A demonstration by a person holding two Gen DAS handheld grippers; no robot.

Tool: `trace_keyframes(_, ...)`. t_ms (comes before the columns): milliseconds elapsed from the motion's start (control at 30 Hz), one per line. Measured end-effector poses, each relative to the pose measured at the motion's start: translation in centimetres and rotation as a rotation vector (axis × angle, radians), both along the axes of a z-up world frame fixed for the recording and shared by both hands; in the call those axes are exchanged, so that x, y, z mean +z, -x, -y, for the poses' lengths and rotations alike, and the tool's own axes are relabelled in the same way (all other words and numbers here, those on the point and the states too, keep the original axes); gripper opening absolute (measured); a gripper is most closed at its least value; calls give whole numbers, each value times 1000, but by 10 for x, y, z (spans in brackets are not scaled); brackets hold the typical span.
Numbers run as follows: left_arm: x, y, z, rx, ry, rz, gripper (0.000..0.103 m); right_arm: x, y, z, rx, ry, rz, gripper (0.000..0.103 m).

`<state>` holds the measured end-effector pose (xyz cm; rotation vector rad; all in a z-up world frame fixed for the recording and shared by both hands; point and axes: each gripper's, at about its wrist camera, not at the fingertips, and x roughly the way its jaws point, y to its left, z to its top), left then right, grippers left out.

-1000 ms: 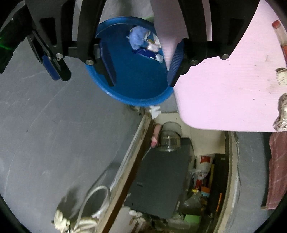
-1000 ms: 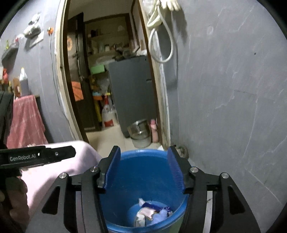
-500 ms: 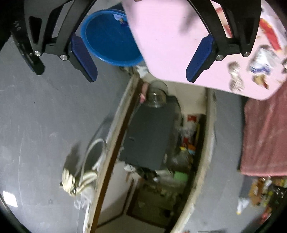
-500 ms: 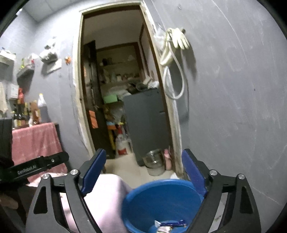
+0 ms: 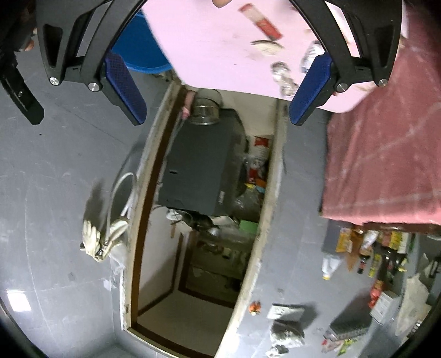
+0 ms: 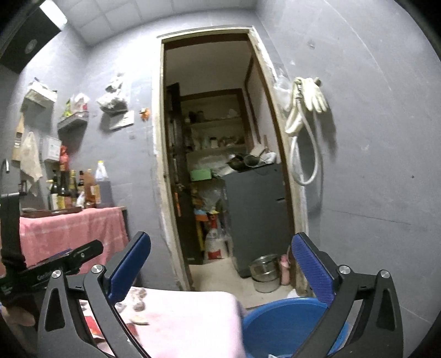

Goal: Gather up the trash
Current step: 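Move both tools back over the table toward the red lighter and wrappers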

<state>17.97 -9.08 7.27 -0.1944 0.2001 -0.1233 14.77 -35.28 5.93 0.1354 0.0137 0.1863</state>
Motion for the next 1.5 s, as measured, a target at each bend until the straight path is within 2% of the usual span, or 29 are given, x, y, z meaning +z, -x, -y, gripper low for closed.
trace_keyframes(267,-9,17,-48,90,-35,-21,101,-7,-2,-53,87,12,-23,103)
trace_keyframes(467,-29,22,-84,154,-46,-76,101,-30,-15,-91,158,24,-87,103)
trace_keyframes(633,-58,19,-110,202,-41,-159,101,-50,-28,-111,209,51,-146,103)
trace_keyframes(800,-89,7,-129,180,-2,-280,101,-75,-43,-125,239,94,-223,103)
trace_keyframes(933,-106,1,-129,177,-4,-354,101,-94,-55,-132,260,116,-294,103)
trace_keyframes(1167,-124,-4,-130,163,-11,-433,101,-116,-70,-145,323,157,-396,87)
trace_keyframes(1333,-134,-13,-130,145,-8,-499,100,-125,-81,-150,348,171,-464,82)
trace_keyframes(1433,-142,-20,-133,114,35,-547,89,-130,-90,-153,365,175,-524,74)
trace_keyframes(1500,-146,-24,-136,93,67,-575,77,-135,-95,-156,378,182,-557,72)
